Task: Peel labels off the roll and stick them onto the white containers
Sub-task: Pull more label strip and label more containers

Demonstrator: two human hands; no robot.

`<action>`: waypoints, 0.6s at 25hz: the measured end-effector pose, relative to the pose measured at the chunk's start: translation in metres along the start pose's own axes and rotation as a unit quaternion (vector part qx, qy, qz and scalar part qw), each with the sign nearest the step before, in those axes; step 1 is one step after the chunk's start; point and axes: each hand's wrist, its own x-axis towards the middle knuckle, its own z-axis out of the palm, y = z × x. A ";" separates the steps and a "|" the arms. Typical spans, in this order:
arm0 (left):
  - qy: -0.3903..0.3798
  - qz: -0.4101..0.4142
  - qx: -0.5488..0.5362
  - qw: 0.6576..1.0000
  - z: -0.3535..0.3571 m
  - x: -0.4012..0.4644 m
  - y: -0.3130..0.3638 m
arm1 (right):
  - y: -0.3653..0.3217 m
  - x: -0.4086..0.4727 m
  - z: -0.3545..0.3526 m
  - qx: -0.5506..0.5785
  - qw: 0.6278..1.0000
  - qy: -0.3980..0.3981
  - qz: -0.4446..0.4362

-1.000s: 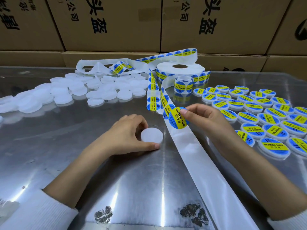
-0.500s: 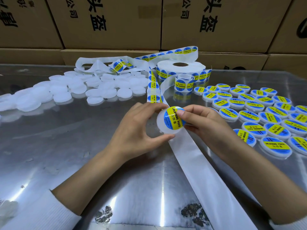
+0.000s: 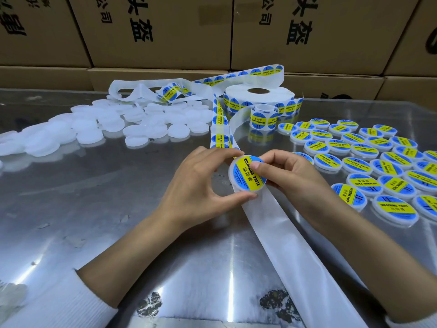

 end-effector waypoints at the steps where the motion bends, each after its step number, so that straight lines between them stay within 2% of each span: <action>1: 0.002 -0.001 0.000 1.000 0.000 0.000 0.000 | 0.000 0.000 0.000 0.003 1.000 0.001 -0.002; 7: 0.015 -0.006 -0.003 1.000 -0.002 0.000 0.004 | 0.001 0.001 0.002 -0.001 1.000 0.007 -0.026; 15: 0.060 -0.035 -0.036 0.997 -0.001 -0.001 0.013 | 0.011 0.003 0.004 -0.057 0.989 0.005 -0.139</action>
